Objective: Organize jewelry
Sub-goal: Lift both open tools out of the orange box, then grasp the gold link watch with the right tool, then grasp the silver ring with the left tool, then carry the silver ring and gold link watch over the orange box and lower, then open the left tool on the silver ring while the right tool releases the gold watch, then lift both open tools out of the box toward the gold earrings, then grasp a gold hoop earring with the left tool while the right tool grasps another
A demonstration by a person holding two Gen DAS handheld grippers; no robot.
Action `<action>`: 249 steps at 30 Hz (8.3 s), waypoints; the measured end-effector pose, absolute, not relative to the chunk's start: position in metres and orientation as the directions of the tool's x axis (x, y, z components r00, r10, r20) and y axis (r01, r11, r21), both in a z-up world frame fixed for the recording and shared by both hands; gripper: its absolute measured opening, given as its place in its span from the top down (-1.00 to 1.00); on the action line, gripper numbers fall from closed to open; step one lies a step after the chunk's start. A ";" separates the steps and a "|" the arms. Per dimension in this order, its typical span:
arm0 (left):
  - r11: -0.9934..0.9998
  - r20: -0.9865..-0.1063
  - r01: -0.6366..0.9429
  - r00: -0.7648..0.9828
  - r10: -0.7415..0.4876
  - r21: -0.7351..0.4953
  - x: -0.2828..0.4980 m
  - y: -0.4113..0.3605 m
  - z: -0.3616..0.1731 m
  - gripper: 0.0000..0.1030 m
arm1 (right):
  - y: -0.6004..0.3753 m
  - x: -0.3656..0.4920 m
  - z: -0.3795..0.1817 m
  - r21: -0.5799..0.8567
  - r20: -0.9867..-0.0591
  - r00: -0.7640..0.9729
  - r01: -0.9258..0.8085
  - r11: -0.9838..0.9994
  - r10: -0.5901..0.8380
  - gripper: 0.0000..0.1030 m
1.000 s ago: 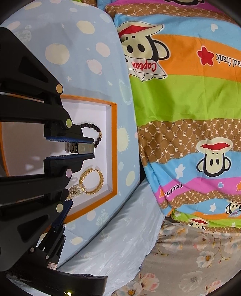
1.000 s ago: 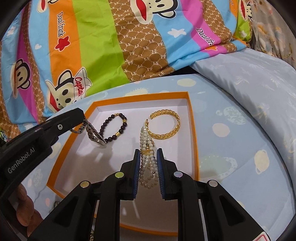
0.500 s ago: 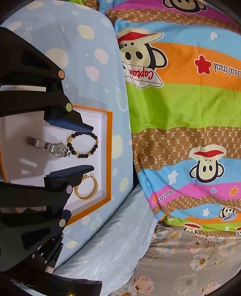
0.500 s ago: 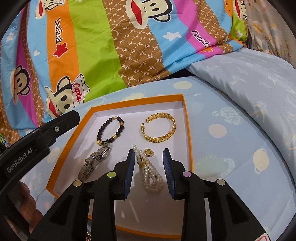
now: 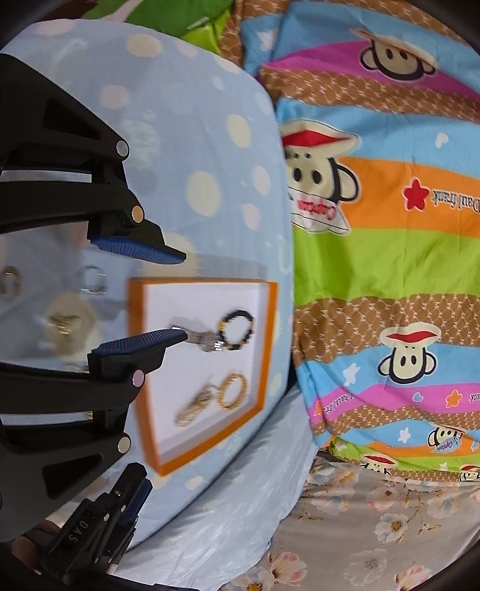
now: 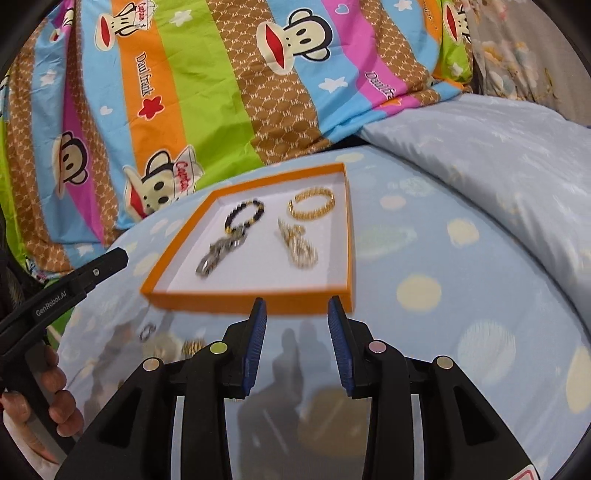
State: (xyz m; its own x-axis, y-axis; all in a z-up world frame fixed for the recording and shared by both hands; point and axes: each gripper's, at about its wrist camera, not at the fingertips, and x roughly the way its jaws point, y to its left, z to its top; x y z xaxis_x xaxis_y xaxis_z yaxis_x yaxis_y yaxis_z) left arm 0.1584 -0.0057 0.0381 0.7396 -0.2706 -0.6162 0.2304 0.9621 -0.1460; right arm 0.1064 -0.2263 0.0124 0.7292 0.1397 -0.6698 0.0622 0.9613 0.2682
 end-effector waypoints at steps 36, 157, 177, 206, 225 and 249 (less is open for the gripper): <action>0.964 -0.703 0.158 0.660 -0.265 -0.216 0.110 0.030 -0.001 0.32 | -0.139 0.136 -0.003 0.105 -0.775 0.587 -0.244 0.964 0.233 0.63; 0.939 -0.663 0.270 0.666 -0.342 -0.213 0.251 -0.058 0.025 0.64 | -0.200 0.213 0.017 0.259 -0.658 0.732 0.001 0.966 0.176 0.79; 0.942 -0.680 0.260 0.653 -0.333 -0.212 0.255 -0.059 0.013 0.63 | -0.200 0.215 0.009 0.265 -0.668 0.721 0.000 0.964 0.184 0.75; 0.967 -0.652 0.120 0.719 -0.241 -0.226 0.159 0.028 0.016 0.00 | -0.198 0.106 0.015 0.279 -0.629 0.756 0.001 0.960 0.182 0.59; 0.970 -0.714 0.143 0.658 -0.242 -0.196 0.081 0.051 0.000 0.00 | -0.147 0.071 0.005 0.263 -0.685 0.694 -0.050 0.963 0.223 0.59; 0.967 -0.775 0.236 0.591 -0.223 -0.099 0.105 0.007 -0.011 0.04 | -0.157 0.060 -0.004 0.236 -0.740 0.656 0.052 0.970 0.145 0.32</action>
